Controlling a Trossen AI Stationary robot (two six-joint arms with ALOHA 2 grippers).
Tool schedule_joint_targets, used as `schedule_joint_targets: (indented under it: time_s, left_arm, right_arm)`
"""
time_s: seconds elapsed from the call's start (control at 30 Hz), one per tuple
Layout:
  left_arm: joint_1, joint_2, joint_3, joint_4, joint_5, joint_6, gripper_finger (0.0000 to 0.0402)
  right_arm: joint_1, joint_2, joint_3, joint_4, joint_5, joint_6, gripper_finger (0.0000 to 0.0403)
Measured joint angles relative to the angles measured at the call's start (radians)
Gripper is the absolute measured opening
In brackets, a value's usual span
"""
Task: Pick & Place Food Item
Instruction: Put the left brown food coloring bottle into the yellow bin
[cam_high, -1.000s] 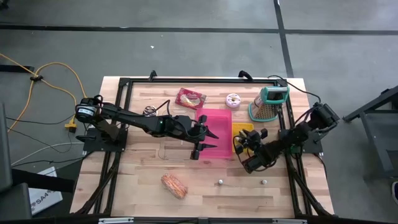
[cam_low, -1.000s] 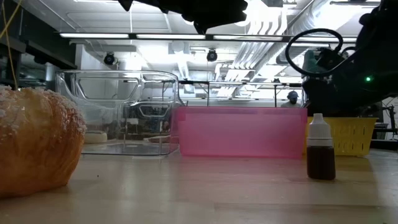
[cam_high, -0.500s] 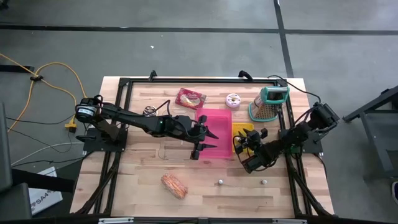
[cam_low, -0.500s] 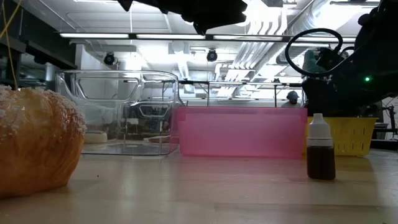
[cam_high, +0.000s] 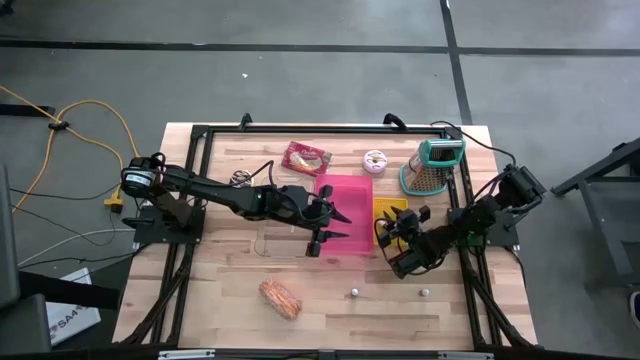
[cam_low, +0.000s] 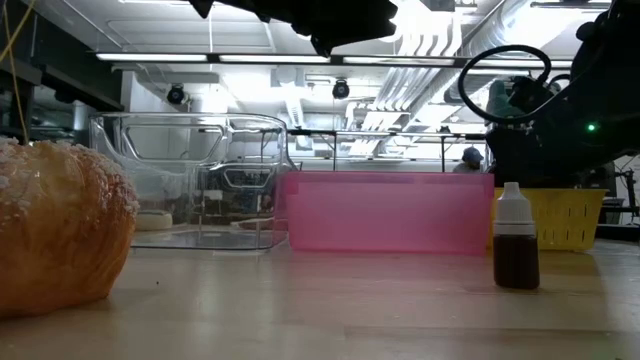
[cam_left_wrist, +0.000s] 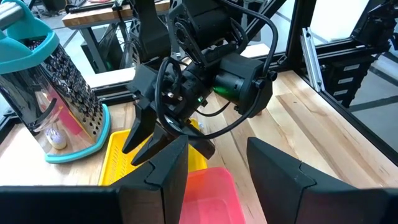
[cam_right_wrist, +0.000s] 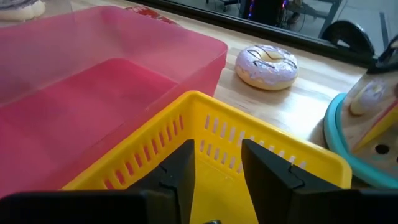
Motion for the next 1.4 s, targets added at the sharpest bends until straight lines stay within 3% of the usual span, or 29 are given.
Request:
schedule_joint_targets:
  time_s: [0.3, 0.63, 0.97, 1.2, 1.4]
  left_arm:
    - [0.0, 0.0, 0.0, 0.0, 0.0, -0.007, 0.0159]
    - [0.0, 0.0, 0.0, -0.01, 0.0, -0.013, 0.0159]
    - [0.0, 0.0, -0.001, -0.036, 0.0, -0.015, 0.0159]
    - [0.0, 0.0, -0.001, -0.038, 0.0, -0.018, 0.0159]
    - [0.0, 0.0, -0.001, -0.047, 0.0, -0.021, 0.0159]
  right_arm:
    - [0.008, -0.124, 0.0, 0.005, 0.03, -0.12, 0.012]
    - [0.096, -0.352, 0.001, 0.211, 0.019, -0.537, 0.012]
    - [0.182, -0.418, 0.001, 0.485, -0.157, -0.945, 0.012]
    - [0.194, -0.418, 0.001, 0.517, -0.291, -0.99, 0.012]
    - [0.193, -0.418, 0.001, 0.517, -0.315, -0.99, 0.012]
